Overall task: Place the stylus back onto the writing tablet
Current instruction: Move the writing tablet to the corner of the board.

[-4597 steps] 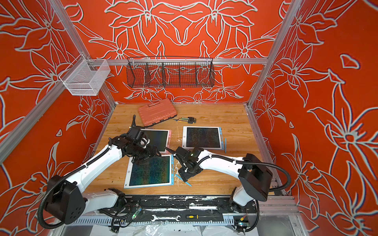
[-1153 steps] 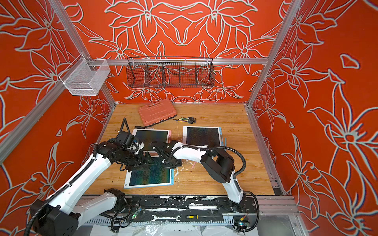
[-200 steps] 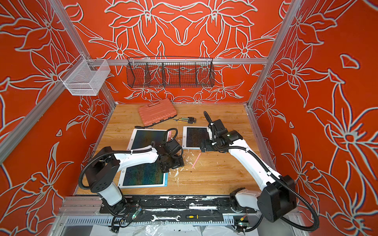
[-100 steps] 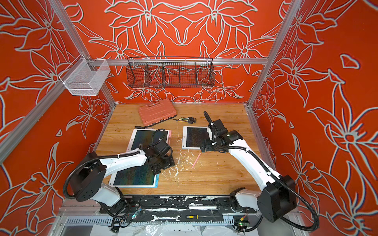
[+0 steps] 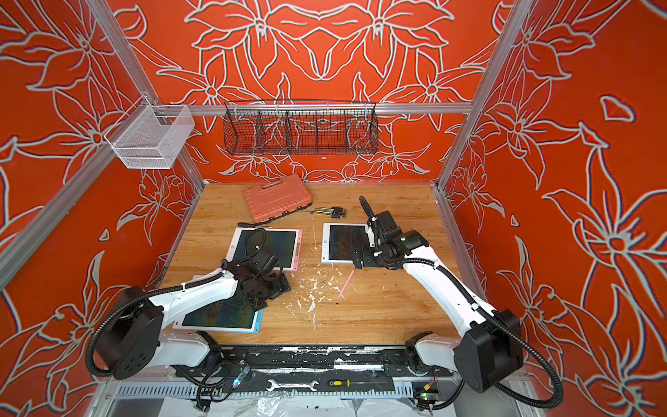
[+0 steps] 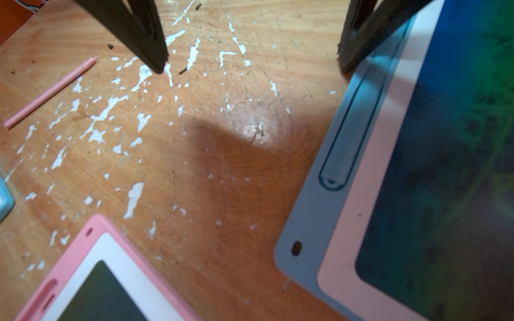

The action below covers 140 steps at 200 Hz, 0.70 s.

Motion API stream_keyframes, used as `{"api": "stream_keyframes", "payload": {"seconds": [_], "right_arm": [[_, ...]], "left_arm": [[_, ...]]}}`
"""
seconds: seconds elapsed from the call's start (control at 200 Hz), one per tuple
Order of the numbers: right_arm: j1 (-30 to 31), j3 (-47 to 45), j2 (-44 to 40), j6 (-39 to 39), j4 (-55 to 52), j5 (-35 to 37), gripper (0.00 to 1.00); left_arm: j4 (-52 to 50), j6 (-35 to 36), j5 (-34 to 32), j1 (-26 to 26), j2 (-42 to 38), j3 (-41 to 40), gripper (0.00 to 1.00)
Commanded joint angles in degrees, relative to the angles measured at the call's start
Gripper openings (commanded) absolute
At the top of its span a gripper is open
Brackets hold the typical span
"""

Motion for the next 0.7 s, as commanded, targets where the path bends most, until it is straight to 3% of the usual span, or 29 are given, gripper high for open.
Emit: {"api": "stream_keyframes", "payload": {"seconds": [0.0, 0.696], "right_arm": [[-0.35, -0.31, -0.57, 0.22, -1.01, 0.07, 0.96], [-0.27, -0.39, -0.84, 0.14, -1.07, 0.23, 0.96]], "left_arm": [[-5.22, 1.94, -3.27, 1.86, 1.69, -2.92, 0.95], [-4.52, 3.29, -3.10, 8.61, -7.29, -10.48, 0.96]]}}
